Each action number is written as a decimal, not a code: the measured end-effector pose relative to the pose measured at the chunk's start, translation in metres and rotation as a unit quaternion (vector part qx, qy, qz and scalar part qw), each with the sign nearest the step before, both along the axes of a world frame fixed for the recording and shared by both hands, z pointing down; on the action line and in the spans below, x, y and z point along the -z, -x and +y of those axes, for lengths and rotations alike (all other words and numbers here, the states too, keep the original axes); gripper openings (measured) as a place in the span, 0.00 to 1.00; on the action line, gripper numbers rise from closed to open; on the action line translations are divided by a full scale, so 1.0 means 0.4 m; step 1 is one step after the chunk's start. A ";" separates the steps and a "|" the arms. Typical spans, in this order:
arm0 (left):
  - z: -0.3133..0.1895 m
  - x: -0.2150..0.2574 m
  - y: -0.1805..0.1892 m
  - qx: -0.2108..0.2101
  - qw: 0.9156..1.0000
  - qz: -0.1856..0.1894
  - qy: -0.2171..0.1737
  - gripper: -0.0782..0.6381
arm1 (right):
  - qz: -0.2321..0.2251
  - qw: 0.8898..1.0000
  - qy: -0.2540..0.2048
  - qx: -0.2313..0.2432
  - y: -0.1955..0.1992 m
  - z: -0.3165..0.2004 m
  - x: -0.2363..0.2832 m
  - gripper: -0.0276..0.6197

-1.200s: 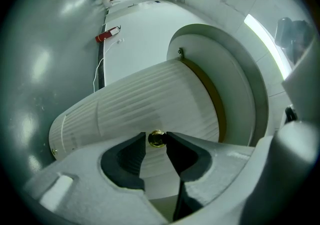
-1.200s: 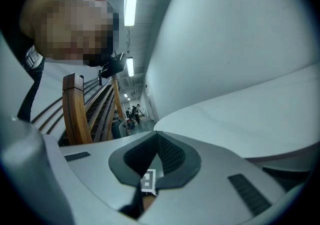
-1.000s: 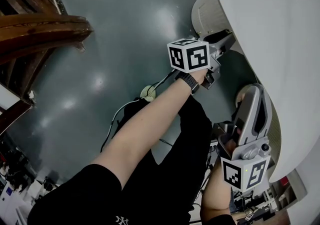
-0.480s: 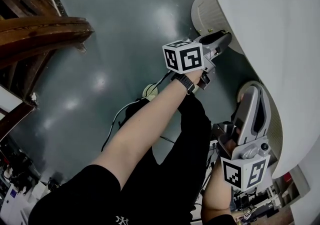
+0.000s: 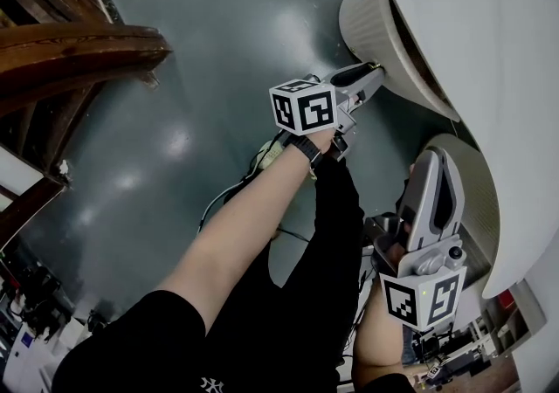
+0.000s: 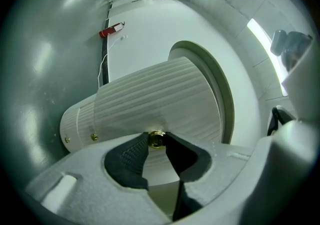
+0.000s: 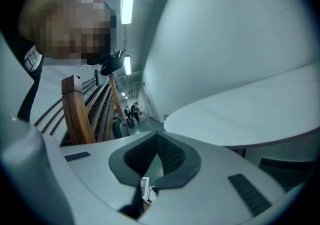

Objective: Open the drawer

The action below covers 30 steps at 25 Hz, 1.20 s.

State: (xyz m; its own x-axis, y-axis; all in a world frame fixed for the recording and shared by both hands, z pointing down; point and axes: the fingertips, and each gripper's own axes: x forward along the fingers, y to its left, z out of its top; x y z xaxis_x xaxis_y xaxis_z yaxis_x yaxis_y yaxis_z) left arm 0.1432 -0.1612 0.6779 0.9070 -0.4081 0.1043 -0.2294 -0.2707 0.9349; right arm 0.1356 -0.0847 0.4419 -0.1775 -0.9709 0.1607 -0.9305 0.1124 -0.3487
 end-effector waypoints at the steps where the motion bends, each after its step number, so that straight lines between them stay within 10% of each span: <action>1: 0.011 0.003 0.014 0.000 1.000 -0.001 0.000 0.26 | -0.001 1.000 0.001 0.000 0.007 0.007 0.003 0.07; 12: 0.143 -0.007 0.205 0.017 0.999 -0.023 0.021 0.26 | -0.002 1.000 -0.002 0.003 0.099 0.101 0.038 0.07; 30: 0.177 0.006 0.261 0.030 0.998 -0.030 0.041 0.26 | 0.010 1.000 0.000 0.013 0.108 0.164 0.099 0.07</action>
